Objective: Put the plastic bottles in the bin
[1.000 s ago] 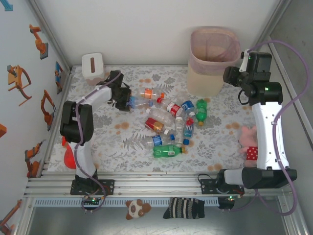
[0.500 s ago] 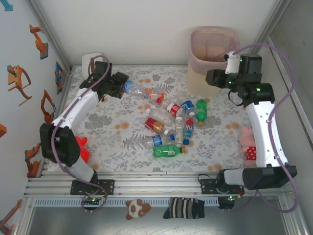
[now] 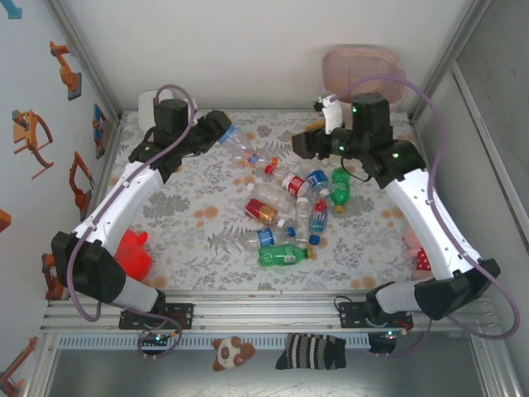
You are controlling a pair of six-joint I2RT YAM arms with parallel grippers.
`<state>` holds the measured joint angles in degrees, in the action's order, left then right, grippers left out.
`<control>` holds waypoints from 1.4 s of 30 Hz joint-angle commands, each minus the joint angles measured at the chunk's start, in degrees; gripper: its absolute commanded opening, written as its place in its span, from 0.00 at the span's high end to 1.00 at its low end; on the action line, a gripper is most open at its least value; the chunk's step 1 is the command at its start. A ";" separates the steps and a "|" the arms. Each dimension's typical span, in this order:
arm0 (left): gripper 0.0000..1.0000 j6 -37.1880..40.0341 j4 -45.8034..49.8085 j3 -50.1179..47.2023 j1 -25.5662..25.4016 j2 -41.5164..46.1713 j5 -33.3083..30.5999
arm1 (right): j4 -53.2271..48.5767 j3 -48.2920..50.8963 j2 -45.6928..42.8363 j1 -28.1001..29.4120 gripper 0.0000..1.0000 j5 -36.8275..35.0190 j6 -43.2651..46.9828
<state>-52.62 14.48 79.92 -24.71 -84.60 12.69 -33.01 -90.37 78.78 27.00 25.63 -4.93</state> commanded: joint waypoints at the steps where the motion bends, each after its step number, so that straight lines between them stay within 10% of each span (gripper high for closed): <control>1: 0.42 3.90 -3.98 2.67 -1.44 1.59 3.50 | 5.09 -0.88 2.48 2.84 0.39 -2.98 3.49; 23: 0.39 3.90 -6.83 1.22 -3.36 6.24 6.60 | 6.18 -13.28 19.37 10.21 0.21 0.18 5.00; 42: 0.29 4.67 -7.36 -0.92 -3.58 7.81 4.50 | 5.59 -13.34 18.87 10.70 0.54 0.46 4.36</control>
<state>-49.65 7.86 79.96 -28.10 -78.89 17.98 -27.81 -102.19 99.11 37.60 26.55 -0.21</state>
